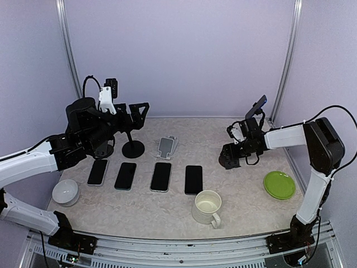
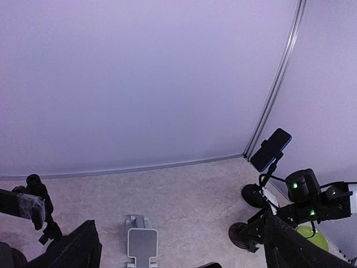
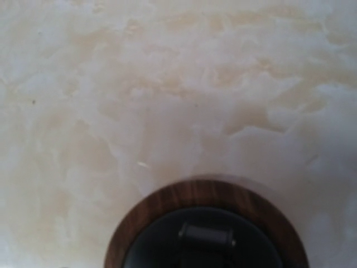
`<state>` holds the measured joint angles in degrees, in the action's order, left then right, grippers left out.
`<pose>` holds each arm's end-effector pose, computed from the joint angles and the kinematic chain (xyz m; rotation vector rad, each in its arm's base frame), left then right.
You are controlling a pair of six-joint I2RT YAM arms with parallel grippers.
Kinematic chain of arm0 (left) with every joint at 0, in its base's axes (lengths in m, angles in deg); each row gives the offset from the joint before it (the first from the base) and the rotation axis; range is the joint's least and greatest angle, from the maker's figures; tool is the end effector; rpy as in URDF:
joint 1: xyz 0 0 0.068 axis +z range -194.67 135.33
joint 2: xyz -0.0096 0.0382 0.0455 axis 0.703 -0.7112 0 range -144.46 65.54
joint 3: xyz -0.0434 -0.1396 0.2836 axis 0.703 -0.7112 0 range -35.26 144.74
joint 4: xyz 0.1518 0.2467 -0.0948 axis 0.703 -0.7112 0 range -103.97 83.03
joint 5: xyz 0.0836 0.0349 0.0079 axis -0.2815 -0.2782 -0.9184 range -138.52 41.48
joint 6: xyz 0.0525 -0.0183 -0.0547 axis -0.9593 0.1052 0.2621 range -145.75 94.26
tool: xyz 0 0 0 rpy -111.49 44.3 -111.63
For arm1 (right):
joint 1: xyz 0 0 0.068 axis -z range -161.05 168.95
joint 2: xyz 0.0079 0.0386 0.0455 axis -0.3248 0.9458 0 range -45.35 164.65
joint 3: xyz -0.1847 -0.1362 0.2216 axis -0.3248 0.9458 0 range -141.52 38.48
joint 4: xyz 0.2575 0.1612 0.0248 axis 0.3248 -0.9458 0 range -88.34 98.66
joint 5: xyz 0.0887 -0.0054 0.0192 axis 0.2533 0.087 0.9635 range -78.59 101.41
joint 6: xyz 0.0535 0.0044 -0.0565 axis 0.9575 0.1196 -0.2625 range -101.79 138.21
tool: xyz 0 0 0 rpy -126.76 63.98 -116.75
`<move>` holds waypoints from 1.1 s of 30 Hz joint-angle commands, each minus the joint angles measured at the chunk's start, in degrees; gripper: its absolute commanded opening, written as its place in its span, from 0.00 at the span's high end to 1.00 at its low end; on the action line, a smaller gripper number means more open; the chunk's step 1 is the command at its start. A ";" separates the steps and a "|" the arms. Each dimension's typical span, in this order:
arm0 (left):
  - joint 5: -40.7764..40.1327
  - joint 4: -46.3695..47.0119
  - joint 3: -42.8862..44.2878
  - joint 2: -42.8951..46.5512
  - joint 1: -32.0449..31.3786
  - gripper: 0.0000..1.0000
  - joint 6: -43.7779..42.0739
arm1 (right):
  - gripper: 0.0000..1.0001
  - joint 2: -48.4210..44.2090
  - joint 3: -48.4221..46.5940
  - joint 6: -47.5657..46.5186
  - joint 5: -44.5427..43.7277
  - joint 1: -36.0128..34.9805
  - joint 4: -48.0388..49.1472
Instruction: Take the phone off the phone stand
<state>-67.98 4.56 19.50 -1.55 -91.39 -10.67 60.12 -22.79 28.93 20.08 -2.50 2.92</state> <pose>0.2440 -0.2269 0.3951 0.1749 1.6038 -0.5714 0.4090 0.1715 0.1470 -0.2998 2.4591 0.4305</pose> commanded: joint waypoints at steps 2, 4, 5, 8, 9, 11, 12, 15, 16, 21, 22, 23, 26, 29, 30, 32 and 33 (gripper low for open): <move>0.22 1.98 -1.28 1.33 0.57 0.01 0.57 | 0.30 -0.48 -3.53 3.12 -3.46 -1.40 -2.34; 0.22 2.21 -1.65 1.35 0.58 0.01 0.71 | 0.36 -0.52 -4.84 4.41 -4.39 -1.85 -2.94; 0.22 2.32 -1.71 1.50 0.65 0.01 0.81 | 0.39 -0.47 -5.37 5.20 -4.92 -2.13 -3.07; 0.17 2.53 -2.11 1.84 0.82 0.01 0.75 | 0.45 0.00 -7.16 7.35 -4.86 -2.89 -3.33; 0.13 2.53 -2.18 1.97 0.88 0.01 0.83 | 0.46 0.33 -7.78 8.11 -5.09 -3.29 -3.49; 0.13 2.58 -2.48 2.28 1.00 0.01 0.98 | 0.48 1.11 -9.29 9.62 -6.46 -4.14 -4.03; 0.15 2.60 -2.67 2.41 1.08 0.01 1.01 | 0.49 1.59 -10.09 10.43 -7.07 -4.65 -4.26; 0.13 2.59 -3.13 2.78 1.35 0.01 1.15 | 0.54 3.77 -13.70 13.58 -8.68 -6.23 -5.71; 0.07 2.59 -3.31 2.93 1.43 0.01 1.21 | 0.55 4.90 -15.28 14.53 -9.07 -6.68 -6.64; 0.23 2.90 -4.18 3.76 1.84 0.01 1.50 | 0.56 8.76 -20.63 18.83 -11.94 -10.70 -7.55; 0.22 2.83 -4.32 3.91 1.89 0.01 1.50 | 0.56 9.42 -21.38 19.50 -12.88 -11.39 -7.55; 0.22 2.88 -4.47 4.09 1.97 0.01 1.58 | 0.56 10.07 -22.35 20.08 -13.98 -12.02 -7.76; 0.30 2.73 -4.96 4.63 2.23 0.01 1.52 | 0.60 12.92 -27.00 22.85 -17.42 -13.36 -10.16; 0.22 2.45 -5.40 5.35 2.41 0.01 1.53 | 0.62 15.99 -31.12 24.68 -19.80 -14.52 -12.89; 0.22 2.34 -5.53 5.50 2.54 0.01 1.51 | 0.62 16.82 -31.98 25.12 -20.23 -14.84 -13.19; 0.17 2.19 -5.69 5.86 2.80 0.01 1.51 | 0.62 18.22 -33.14 25.87 -20.53 -15.37 -13.30; 0.28 2.11 -5.80 6.00 2.90 0.01 1.54 | 0.62 18.78 -33.54 26.26 -20.51 -15.56 -13.23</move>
<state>-67.98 5.90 14.60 2.82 -89.20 -9.34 76.60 -53.22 51.75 3.12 -17.16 -8.64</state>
